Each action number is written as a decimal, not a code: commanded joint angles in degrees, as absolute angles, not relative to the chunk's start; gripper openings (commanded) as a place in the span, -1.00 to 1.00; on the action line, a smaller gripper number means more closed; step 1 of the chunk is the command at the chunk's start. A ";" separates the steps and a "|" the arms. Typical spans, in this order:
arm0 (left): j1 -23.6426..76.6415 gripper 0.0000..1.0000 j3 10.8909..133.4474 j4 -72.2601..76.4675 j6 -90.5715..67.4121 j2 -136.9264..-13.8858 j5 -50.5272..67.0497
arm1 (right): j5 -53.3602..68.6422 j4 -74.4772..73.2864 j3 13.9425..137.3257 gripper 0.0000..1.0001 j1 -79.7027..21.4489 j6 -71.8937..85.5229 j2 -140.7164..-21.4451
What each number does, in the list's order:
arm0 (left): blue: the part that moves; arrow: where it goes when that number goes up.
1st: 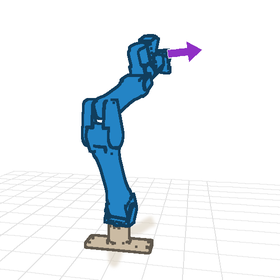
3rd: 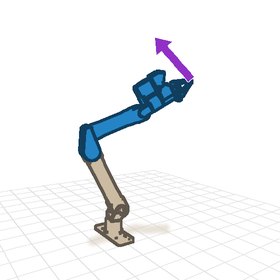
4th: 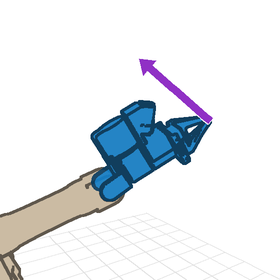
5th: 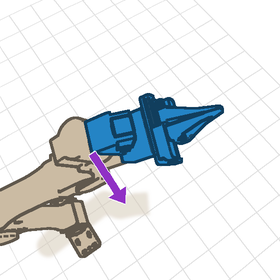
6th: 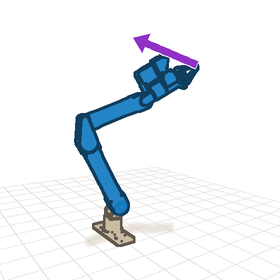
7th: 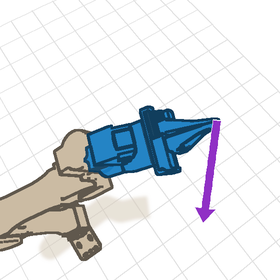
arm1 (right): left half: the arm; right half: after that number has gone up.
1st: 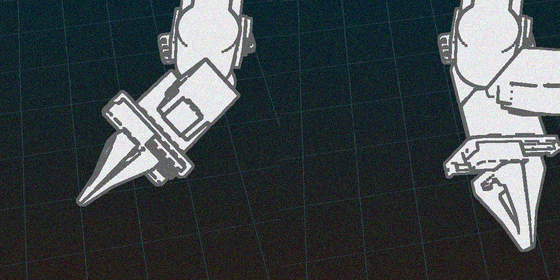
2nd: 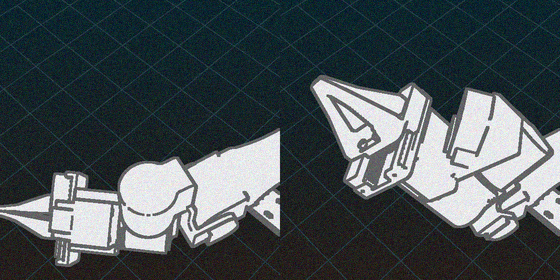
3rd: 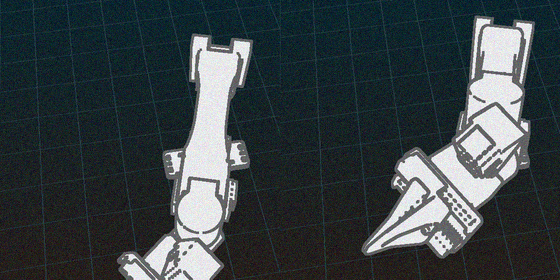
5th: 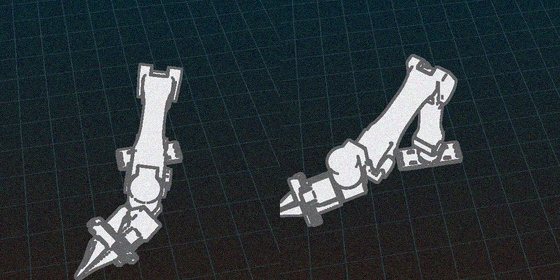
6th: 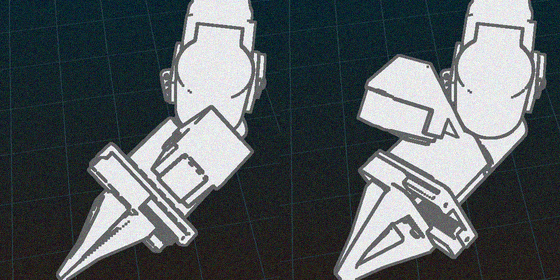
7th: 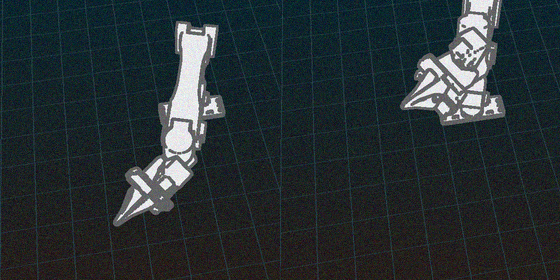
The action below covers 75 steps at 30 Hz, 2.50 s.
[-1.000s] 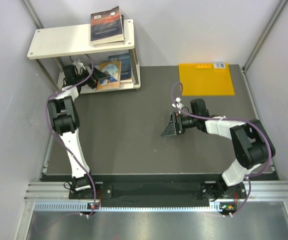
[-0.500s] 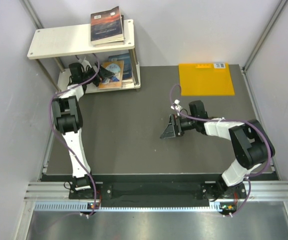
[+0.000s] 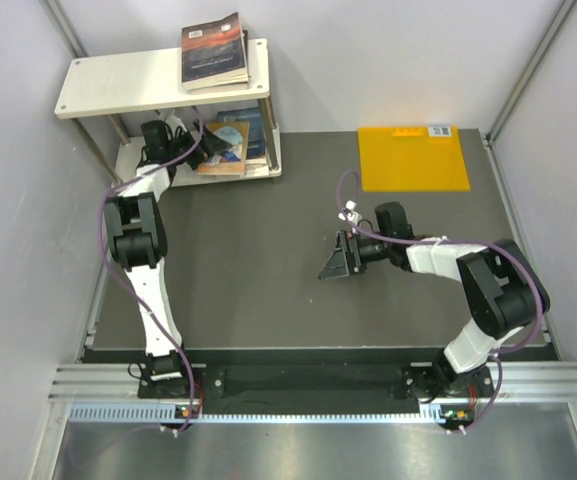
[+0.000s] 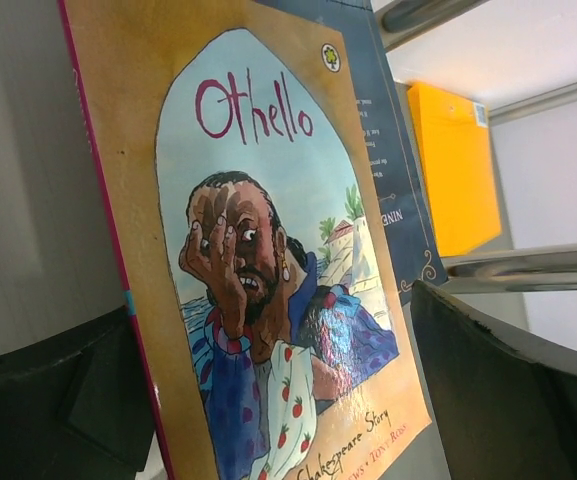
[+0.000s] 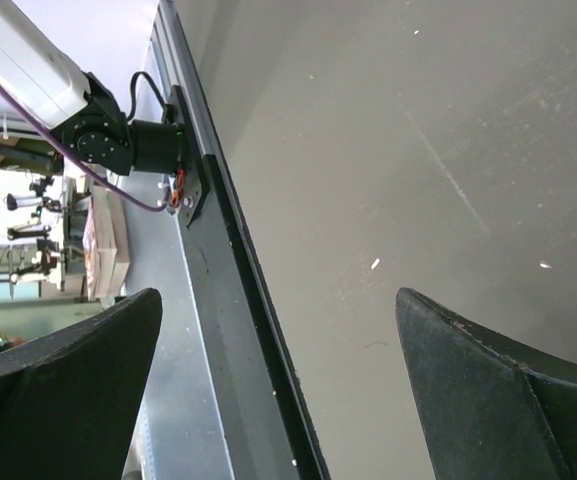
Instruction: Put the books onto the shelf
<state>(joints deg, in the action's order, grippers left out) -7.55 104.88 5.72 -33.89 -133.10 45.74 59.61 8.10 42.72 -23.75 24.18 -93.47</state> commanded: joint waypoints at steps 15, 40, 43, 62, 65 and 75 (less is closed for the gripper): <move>-5.63 0.97 108.19 -7.38 -22.14 -123.57 36.04 | 60.56 13.89 42.71 0.99 -26.37 25.93 -95.45; -7.56 0.98 95.63 9.76 -29.88 -121.73 25.40 | 60.82 16.08 42.19 0.99 -28.56 27.42 -96.68; -8.17 0.98 93.96 11.77 -30.67 -121.38 25.49 | 60.82 16.43 42.19 0.99 -28.83 27.60 -96.68; -15.91 0.98 69.10 24.10 -33.49 -105.65 21.37 | 60.29 21.62 40.25 0.99 -31.81 30.85 -98.35; -15.82 0.98 68.73 16.66 -31.03 -103.28 21.97 | 60.12 22.41 40.34 0.99 -32.34 31.46 -98.52; -12.48 0.66 65.48 7.66 -23.12 -96.95 22.86 | 59.85 22.68 40.17 0.99 -33.13 31.73 -98.35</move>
